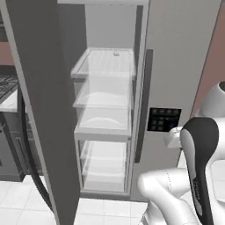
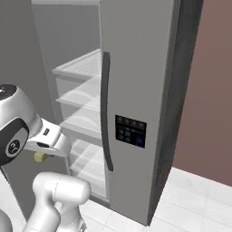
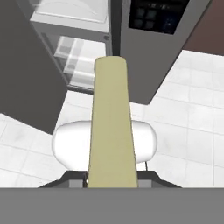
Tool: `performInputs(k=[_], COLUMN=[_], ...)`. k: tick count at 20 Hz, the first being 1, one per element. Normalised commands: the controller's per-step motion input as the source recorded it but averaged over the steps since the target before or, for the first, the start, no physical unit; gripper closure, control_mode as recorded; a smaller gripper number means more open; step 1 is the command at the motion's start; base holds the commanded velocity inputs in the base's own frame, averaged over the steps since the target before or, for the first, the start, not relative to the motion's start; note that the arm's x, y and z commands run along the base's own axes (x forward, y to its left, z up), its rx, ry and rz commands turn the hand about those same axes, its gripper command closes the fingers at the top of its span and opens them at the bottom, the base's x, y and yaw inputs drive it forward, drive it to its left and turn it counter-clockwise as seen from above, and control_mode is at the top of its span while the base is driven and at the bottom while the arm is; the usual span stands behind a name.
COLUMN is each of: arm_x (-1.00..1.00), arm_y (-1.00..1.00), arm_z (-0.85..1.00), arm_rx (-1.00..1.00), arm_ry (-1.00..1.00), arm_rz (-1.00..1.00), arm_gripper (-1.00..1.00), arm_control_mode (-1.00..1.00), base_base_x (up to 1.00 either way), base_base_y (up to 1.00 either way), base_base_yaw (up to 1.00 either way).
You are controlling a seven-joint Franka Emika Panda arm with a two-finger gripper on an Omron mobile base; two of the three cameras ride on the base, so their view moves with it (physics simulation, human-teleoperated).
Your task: Retrieve the butter from the fridge and place it on a plate on the dining table. Then retrieve the butter knife by the fridge and place it near the plate.
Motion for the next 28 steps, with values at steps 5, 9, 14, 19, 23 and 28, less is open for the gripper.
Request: performInputs(k=[5,9,14,19,23,28], arm_x=[0.0,0.0,0.0,0.0,0.0,0.0], arm_y=[0.0,0.0,0.0,0.0,0.0,0.0], arm_z=[0.0,0.0,0.0,0.0,0.0,0.0], arm_rx=[0.0,0.0,0.0,0.0,0.0,0.0], arm_ry=[0.0,0.0,0.0,0.0,0.0,0.0], arm_rz=[0.0,0.0,0.0,0.0,0.0,0.0], arm_gripper=[1.0,1.0,1.0,1.0,1.0,1.0], arm_control_mode=[1.0,1.0,1.0,1.0,1.0,1.0], base_base_x=[-0.98,-0.7,-0.3,-0.34,-0.6,-0.17], base_base_y=[-0.11,-0.55,-0.96,-0.69,-0.4,-0.08], base_base_yaw=[0.39,0.64,0.65,0.79,0.71,0.61])
